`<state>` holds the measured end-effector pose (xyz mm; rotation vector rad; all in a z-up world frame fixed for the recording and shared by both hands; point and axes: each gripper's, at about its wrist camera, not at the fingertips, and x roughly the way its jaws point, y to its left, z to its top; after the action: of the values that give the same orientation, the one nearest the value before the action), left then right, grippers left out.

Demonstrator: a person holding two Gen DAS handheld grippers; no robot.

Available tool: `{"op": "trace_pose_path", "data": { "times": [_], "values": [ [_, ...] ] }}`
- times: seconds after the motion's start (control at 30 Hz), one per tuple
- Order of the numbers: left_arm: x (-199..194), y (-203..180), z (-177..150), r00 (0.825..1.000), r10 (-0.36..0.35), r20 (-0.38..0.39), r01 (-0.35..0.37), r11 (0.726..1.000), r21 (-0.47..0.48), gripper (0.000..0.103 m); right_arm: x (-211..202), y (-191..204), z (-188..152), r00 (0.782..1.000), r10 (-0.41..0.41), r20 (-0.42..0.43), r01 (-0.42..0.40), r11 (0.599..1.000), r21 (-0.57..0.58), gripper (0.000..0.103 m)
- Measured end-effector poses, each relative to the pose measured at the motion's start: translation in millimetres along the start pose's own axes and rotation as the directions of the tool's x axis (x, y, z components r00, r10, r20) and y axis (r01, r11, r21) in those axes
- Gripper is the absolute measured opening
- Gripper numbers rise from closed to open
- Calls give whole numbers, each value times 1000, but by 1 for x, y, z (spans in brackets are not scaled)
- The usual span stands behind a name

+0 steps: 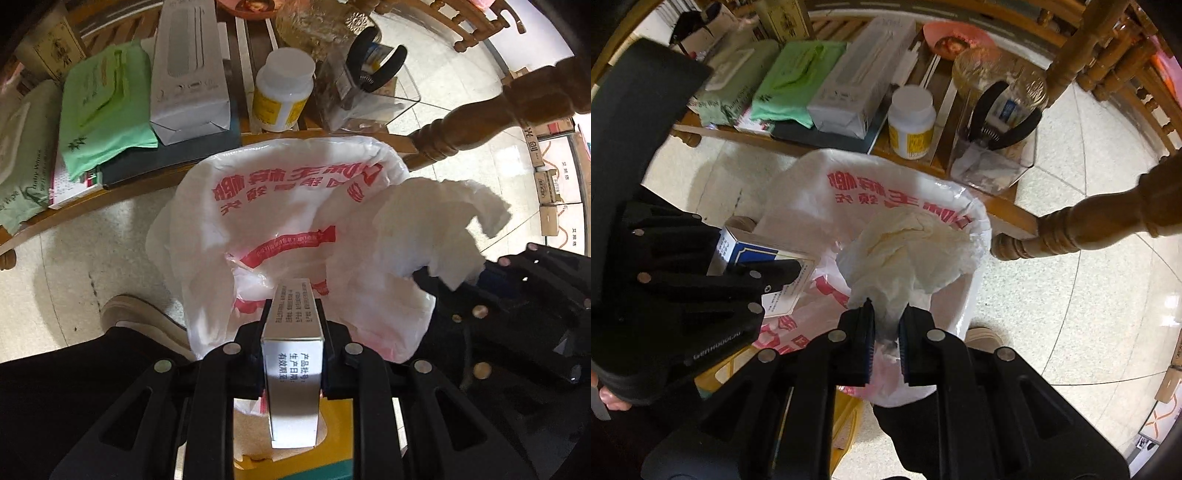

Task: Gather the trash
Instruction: 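Open the left tool over the bag while the right tool releases the tissue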

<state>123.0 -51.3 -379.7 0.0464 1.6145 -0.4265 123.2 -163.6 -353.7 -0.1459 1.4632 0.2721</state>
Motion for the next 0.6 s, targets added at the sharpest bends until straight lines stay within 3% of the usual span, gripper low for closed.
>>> {"op": "trace_pose_path", "data": {
  "times": [0.27, 0.6],
  "values": [
    [24, 7, 7, 999, 22, -39, -22, 1000, -1, 20, 40, -5, 6, 997, 14, -77, -13, 1000, 14, 12],
    [37, 15, 14, 998, 9, -68, -11, 999, -33, 20, 57, -3, 10, 994, 33, -105, -31, 999, 18, 12]
  ]
}}
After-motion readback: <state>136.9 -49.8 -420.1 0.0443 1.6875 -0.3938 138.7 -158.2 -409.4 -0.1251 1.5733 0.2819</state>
